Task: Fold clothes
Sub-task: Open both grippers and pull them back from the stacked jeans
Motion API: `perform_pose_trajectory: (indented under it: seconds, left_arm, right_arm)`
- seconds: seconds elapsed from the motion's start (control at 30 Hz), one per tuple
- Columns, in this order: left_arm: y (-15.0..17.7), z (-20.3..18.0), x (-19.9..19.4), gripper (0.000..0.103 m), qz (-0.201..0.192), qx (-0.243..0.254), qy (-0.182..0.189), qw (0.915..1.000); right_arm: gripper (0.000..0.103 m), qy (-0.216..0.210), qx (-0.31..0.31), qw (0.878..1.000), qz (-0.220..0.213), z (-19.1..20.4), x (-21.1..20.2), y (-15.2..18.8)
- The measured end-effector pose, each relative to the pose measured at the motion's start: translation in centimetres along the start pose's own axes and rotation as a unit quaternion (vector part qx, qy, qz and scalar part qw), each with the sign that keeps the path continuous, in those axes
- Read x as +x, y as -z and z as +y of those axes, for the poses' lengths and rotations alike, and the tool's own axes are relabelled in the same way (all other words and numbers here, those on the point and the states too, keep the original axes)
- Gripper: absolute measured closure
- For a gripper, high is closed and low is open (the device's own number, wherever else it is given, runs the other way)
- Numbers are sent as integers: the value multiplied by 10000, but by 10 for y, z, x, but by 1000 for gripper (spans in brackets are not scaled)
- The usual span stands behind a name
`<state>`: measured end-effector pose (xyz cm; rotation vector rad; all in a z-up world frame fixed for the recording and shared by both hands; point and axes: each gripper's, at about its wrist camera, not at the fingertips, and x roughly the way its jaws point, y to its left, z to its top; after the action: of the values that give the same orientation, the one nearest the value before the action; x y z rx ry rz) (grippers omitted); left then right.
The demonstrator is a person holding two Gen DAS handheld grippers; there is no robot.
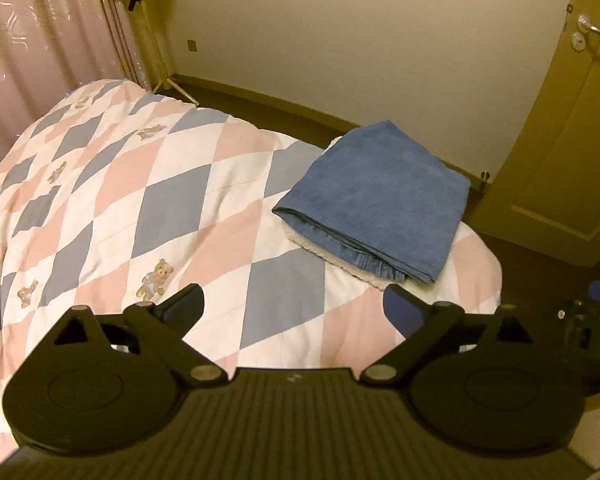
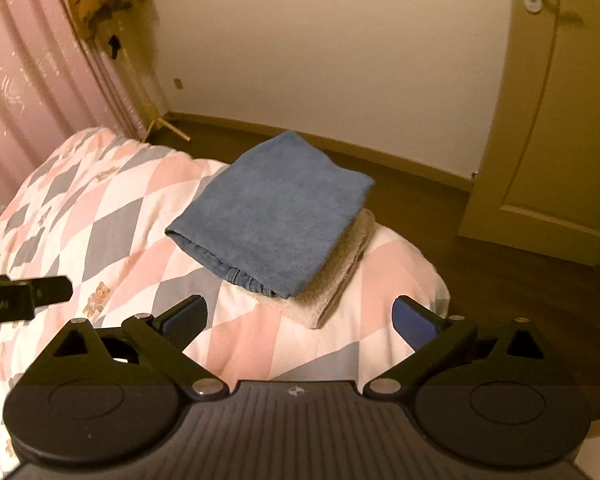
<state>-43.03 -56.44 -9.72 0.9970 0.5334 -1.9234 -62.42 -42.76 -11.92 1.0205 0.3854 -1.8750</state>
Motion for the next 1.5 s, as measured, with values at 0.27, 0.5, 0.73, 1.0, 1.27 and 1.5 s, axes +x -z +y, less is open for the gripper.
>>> perform_pose_trajectory:
  seconds: [0.27,0.5,0.73,1.0,1.27,1.5]
  left_arm:
    - [23,-4,-31,1,-250,46,-109,9996]
    - [38,-8,-49,1,-389,7,-322,9987]
    - [58,-14,-70,1,-603,170,-657,9959]
    - [71,-3,-69,1,-249,-49,-580,9980]
    - [65,2,-49,1,25,-283,-705,9971]
    - [51,-15,-22,1,246,-314,-800,9960]
  right_arm:
    - [0,546,-209,9978,-313,6,-34,16]
    - [0,986,-209,9934,-549,10,-53,29]
    - [0,395,128,9988,-244,6,-68,36]
    - [0,381,-96,9992,-41,17,-65,36]
    - [0,217,-221,9992,251,21,-39,27]
    - [0,66,-357,9977,579,11,-8,12]
